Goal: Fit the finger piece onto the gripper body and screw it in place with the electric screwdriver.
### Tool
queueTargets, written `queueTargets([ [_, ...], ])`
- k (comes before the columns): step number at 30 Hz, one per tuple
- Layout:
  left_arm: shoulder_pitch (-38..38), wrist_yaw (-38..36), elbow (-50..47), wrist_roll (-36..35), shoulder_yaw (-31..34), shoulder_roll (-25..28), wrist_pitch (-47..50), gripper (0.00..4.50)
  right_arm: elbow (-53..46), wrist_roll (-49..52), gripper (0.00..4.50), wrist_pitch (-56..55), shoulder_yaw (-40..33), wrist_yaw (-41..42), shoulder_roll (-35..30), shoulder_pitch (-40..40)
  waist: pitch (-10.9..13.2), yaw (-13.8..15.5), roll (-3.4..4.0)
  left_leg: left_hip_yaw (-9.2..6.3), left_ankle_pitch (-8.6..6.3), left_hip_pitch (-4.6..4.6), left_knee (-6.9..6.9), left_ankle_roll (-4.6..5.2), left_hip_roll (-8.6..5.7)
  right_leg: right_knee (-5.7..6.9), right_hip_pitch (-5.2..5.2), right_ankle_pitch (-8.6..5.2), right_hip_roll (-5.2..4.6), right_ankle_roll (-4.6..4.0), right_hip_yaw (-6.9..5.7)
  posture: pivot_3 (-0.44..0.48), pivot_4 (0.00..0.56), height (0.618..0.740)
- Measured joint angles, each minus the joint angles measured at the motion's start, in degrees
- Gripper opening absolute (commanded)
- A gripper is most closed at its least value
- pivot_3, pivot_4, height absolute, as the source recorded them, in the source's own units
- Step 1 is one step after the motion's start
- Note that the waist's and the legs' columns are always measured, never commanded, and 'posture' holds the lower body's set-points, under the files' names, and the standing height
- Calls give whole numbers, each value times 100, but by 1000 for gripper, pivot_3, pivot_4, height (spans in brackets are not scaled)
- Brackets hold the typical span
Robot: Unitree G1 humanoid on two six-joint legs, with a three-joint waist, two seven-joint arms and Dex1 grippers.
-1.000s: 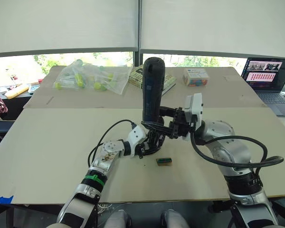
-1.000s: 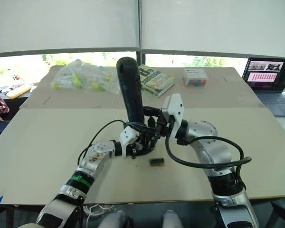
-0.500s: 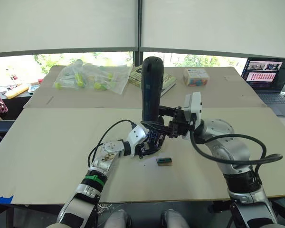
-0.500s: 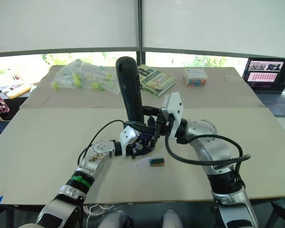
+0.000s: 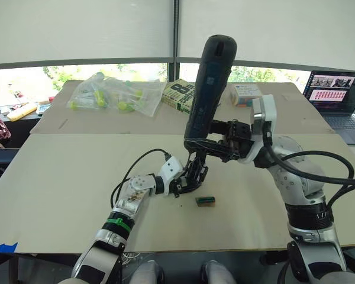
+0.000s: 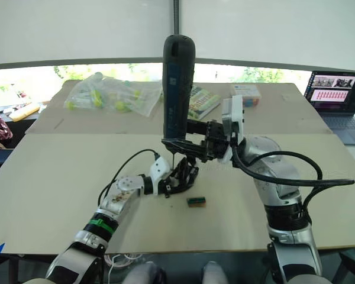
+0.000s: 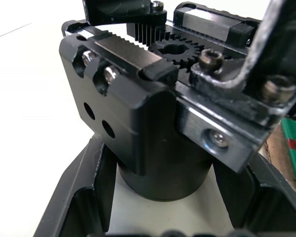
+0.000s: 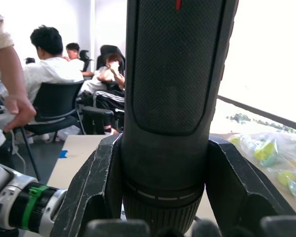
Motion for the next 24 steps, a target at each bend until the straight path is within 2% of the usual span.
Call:
queueTargets([
  [1, 1, 2, 0, -11, 4, -5, 3, 2300, -82, 104, 1950, 53, -44, 29, -45, 45, 0, 3, 0, 0, 0, -1, 0, 0, 0, 0, -1, 0, -1, 0, 0, 0, 150, 740],
  [3, 8, -6, -1, -29, 24, -2, 20, 3405, -208, 316, 1950, 158, -146, 62, -154, 94, 0, 5, 0, 0, 0, -1, 0, 0, 0, -1, -1, 0, -3, 0, 0, 0, 150, 740],
  [5, 13, -2, -18, -44, 50, 8, 60, 4248, -401, 641, 1950, 381, -327, 39, -303, 135, 1, 7, 0, 0, 0, 0, -1, 0, 0, -1, -1, 0, -6, 0, 1, 0, 150, 740],
  [6, 17, 4, -40, -70, 69, 15, 109, 4427, -520, 966, 1950, 612, -469, -37, -396, 178, 1, 5, -1, -1, 0, -1, -2, 0, 2, -1, -2, 0, -8, 0, 0, 0, 150, 740],
  [11, 392, -241, -596, -225, 152, 580, 147, 4427, -875, 2475, 1950, 1701, -1260, -422, -1260, 402, 5, -76, -2, -1, -2, 2, -24, -3, 10, -2, -16, -3, -57, -8, 1, 0, 150, 740],
  [15, 897, -526, -1123, -479, 494, 1286, 171, 4427, -786, 2755, 1950, 2135, -1687, -370, -2127, 689, 6, -127, 0, 4, 0, 1, -46, -7, 9, -5, -31, -24, -67, -44, 1, 0, 150, 740],
  [17, 1173, -683, -1305, -683, 787, 1663, 231, 4427, -484, 2681, 1950, 2294, -1865, -203, -2616, 771, 8, -126, 2, 8, 1, -3, -50, -6, 7, -5, -39, -31, -71, -56, -1, 0, 150, 740],
  [20, 1779, -1347, -1742, -1369, 1386, 2262, 202, 4427, 481, 2115, 1950, 2684, -1772, 435, -3967, 958, 20, -114, 7, 28, 1, -36, -49, -5, 1, -4, -75, -35, -91, -62, -15, 0, 150, 740],
  [22, 2103, -1819, -1952, -1762, 1755, 2681, 230, 4427, 1243, 1542, 1950, 2907, -1390, 724, -4587, 891, 26, -101, 11, 36, -1, -40, -49, -3, -3, -13, -81, -37, -97, -66, -21, 0, 150, 740],
  [24, 2205, -2125, -2125, -2033, 1974, 2939, 256, 4427, 1698, 867, 1950, 2971, -651, 929, -4846, 572, 31, -106, 18, 43, -1, -41, -49, -2, -3, -18, -83, -37, -97, -66, -23, 0, 150, 740],
])
